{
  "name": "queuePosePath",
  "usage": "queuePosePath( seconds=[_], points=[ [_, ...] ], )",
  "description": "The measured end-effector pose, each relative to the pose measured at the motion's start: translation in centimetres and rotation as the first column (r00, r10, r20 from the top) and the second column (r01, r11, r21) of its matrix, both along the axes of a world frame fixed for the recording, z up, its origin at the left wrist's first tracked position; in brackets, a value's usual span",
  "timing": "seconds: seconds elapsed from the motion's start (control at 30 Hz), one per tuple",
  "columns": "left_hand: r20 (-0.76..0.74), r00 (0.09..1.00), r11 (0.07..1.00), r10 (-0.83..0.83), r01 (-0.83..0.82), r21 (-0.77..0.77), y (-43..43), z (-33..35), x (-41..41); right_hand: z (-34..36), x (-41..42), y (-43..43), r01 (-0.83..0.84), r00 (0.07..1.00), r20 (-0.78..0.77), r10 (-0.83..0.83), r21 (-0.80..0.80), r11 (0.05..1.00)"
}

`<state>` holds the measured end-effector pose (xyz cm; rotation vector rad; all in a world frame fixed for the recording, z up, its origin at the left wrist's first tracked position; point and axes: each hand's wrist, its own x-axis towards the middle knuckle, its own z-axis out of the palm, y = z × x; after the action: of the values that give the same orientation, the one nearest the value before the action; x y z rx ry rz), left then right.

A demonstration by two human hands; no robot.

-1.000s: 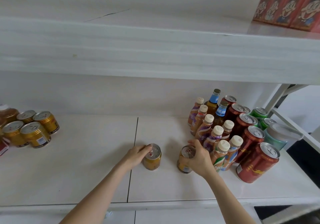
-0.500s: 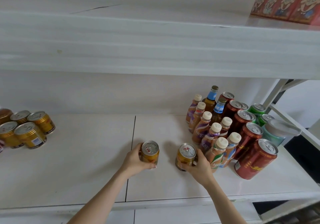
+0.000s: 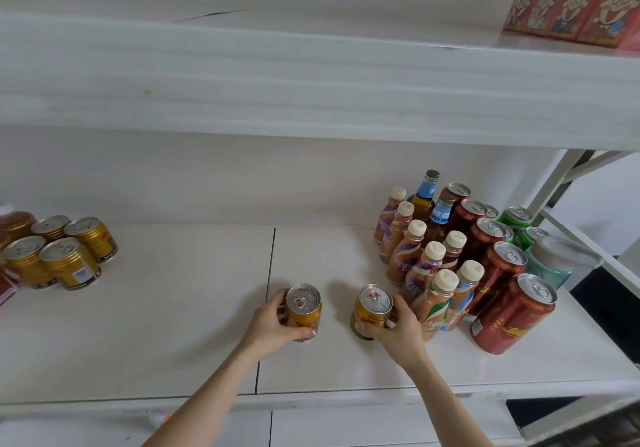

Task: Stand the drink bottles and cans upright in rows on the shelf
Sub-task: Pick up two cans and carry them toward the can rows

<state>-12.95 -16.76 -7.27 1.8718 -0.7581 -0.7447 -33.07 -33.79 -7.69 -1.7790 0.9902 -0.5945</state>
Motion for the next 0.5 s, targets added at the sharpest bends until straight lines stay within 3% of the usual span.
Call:
queuePosePath(
  seconds=[0.5],
  points=[
    [0.021, 1.0, 1.0, -0.012, 0.012, -0.01, 5.6, 0.7, 2.6, 0.4, 3.0, 6.1, -0.008, 0.999, 0.036, 0.009, -0.015, 1.0]
  ],
)
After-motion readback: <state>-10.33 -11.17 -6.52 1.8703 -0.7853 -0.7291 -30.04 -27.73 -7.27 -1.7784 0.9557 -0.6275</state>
